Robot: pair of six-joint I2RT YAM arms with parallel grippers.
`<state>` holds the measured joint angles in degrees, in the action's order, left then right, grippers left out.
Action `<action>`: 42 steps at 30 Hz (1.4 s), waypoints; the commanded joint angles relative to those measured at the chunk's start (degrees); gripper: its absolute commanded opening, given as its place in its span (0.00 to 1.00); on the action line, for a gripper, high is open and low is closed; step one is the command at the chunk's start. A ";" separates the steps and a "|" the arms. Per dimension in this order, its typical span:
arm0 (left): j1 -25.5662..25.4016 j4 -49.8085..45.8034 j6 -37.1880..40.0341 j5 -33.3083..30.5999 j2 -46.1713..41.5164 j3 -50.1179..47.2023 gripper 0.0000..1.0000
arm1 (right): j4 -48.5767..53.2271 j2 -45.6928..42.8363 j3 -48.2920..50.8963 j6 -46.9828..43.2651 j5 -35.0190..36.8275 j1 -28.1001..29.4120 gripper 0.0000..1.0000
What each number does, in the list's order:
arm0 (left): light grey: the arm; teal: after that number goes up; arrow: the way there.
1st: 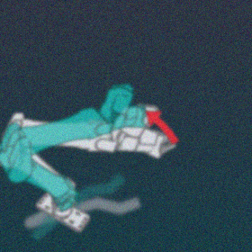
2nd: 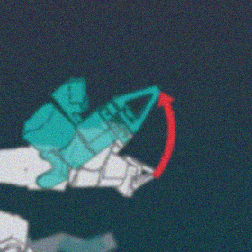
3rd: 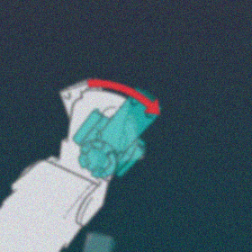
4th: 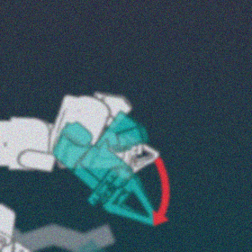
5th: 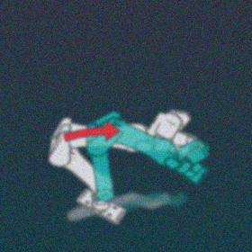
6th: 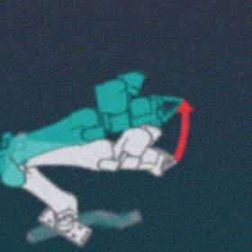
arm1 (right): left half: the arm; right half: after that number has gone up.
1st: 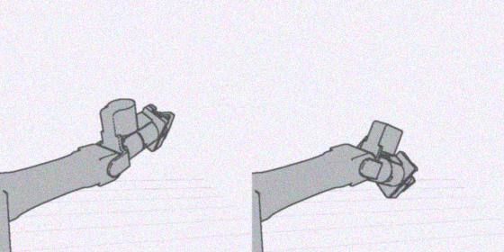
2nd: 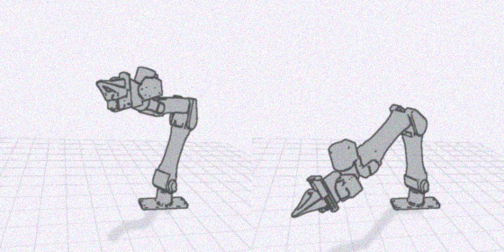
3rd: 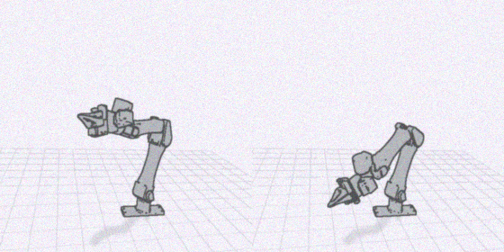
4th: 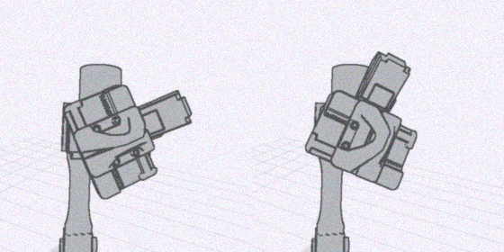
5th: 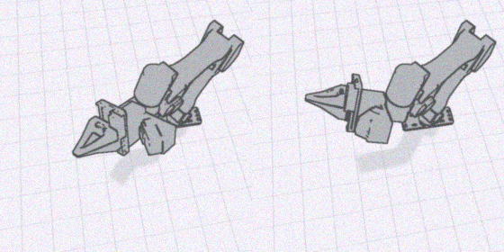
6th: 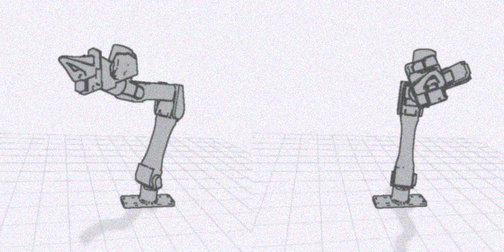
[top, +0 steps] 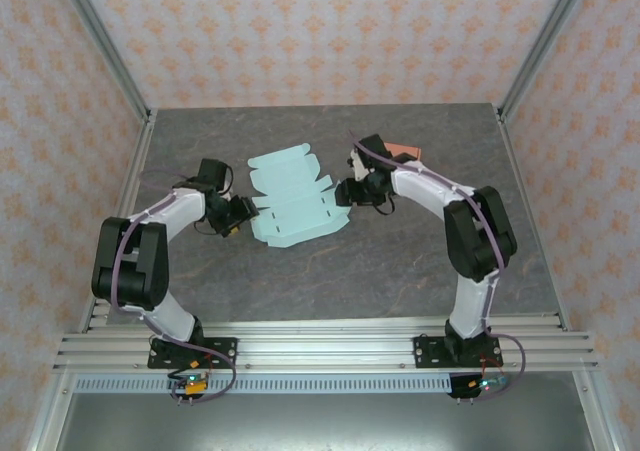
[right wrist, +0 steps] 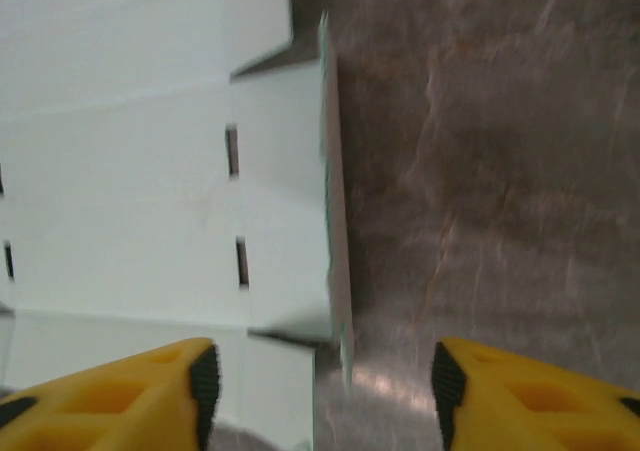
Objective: Fold the paper box
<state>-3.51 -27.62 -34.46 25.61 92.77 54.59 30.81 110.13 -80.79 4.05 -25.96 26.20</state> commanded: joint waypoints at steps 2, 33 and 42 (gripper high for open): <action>0.96 -0.32 1.75 -4.27 -3.80 5.35 0.59 | 1.85 6.21 -6.66 -7.05 -1.39 -0.35 0.44; 2.17 13.12 5.79 9.36 6.03 16.12 0.55 | 3.48 16.37 -37.01 -71.19 -3.04 7.74 0.41; -2.62 -4.83 15.49 7.00 20.15 32.01 0.54 | -1.32 -1.86 -12.85 -20.69 5.47 -1.71 0.62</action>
<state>-5.26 -22.63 -24.16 33.50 107.33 81.03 27.79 110.98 -93.58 -37.56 -23.79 27.33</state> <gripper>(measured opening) 0.547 0.614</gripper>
